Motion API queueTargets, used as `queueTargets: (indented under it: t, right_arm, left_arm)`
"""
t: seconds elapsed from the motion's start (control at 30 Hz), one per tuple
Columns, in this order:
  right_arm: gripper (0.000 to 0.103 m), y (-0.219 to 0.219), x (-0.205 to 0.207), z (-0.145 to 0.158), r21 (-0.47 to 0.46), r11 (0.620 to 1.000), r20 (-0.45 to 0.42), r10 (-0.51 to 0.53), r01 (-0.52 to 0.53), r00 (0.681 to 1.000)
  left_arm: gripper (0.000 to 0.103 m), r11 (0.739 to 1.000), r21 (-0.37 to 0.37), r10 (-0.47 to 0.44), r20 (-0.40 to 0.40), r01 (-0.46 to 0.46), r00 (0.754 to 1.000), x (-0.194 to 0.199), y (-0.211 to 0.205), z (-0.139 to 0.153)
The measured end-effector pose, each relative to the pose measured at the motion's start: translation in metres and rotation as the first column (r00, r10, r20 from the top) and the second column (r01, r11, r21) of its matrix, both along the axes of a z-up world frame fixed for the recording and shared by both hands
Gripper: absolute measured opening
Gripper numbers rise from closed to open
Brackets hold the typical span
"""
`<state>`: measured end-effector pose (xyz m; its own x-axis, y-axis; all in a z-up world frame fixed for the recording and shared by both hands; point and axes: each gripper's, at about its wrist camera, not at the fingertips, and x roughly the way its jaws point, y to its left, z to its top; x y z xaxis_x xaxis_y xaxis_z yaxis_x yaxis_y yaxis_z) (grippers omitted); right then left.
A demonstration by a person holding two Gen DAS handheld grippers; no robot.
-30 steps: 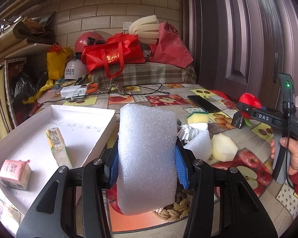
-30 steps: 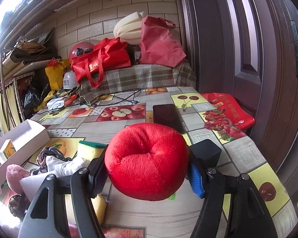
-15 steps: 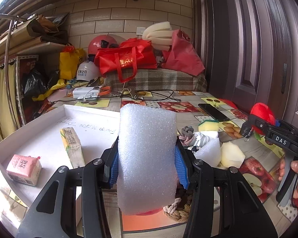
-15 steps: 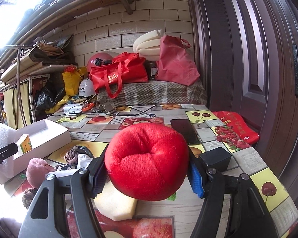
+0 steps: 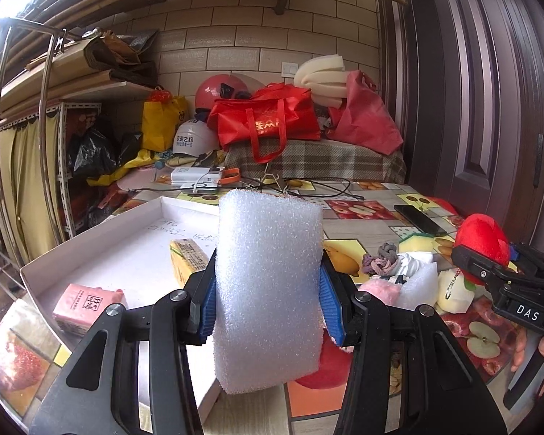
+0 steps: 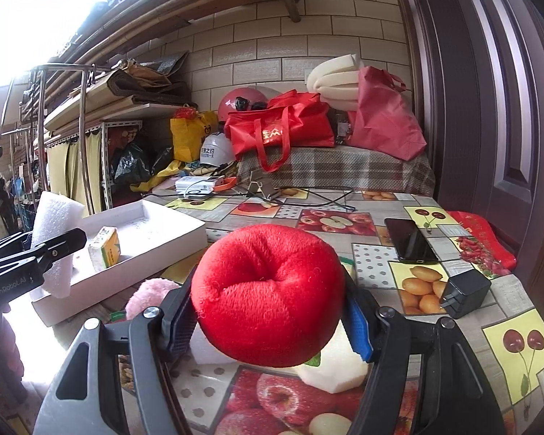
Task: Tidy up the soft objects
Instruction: 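Carry both items to the white box and open the right gripper over it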
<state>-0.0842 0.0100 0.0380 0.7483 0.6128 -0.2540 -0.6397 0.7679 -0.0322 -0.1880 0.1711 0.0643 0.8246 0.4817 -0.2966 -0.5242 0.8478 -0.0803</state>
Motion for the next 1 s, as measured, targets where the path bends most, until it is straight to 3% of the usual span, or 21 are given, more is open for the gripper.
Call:
queueTargets:
  t: [0.63, 1.0]
  right_arm:
    - [0.068, 0.089, -0.045, -0.006, -0.072, 0.976, 0.016, 0.208, -0.206, 0.978]
    - [0.068, 0.152, -0.058, -0.009, -0.111, 0.949, -0.002, 0.296, -0.294, 0.955]
  left_arm:
    - [0.048, 0.972, -0.064, 0.229, 0.029, -0.227, 0.973, -0.063, 0.083, -0.006]
    - [0.048, 0.956, 0.006, 0.294, -0.054, -0.294, 0.954, -0.067, 0.13, -0.013]
